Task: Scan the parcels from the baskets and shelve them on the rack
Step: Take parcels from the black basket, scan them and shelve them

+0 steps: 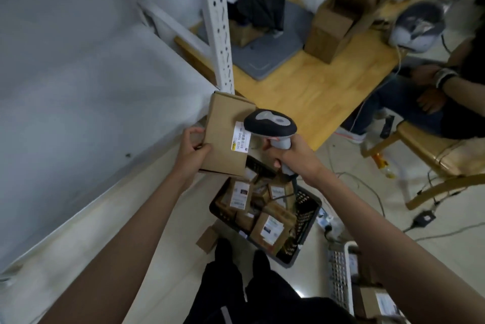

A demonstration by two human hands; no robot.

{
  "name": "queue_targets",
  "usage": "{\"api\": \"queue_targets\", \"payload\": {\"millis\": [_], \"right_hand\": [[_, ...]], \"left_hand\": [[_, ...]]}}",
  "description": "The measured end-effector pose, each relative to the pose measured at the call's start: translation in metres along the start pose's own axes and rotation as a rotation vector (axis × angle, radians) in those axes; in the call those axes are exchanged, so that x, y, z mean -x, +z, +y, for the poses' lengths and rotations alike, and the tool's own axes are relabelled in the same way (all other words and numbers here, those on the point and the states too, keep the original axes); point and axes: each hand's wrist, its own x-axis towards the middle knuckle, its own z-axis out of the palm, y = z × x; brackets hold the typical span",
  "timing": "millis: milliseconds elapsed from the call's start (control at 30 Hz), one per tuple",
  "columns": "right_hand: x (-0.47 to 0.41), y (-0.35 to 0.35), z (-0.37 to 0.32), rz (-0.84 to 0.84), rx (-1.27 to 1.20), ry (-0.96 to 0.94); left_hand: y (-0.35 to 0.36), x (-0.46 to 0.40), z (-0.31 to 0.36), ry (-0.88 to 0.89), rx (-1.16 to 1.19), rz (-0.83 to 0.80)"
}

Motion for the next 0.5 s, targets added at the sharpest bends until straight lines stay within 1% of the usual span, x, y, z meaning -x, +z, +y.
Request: {"api": "queue_targets", "payload": {"millis": [167, 333, 500], "right_hand": [[0.001, 0.009, -0.030, -0.033, 0.221, -0.121], [0.006, 0.019, -0.049, -0.057, 0.431, -0.326], [0.011, 0.029, -0.062, -0.101, 0.660, -0.403]], "left_hand": [[-0.029, 0.014, 0.023, 0.084, -0.027, 0.070], [-0.060, 0.026, 0.034, 0.118, -0.049, 0.123], [-0.080, 0.033, 0.044, 0.146, -0.077, 0.192]]}}
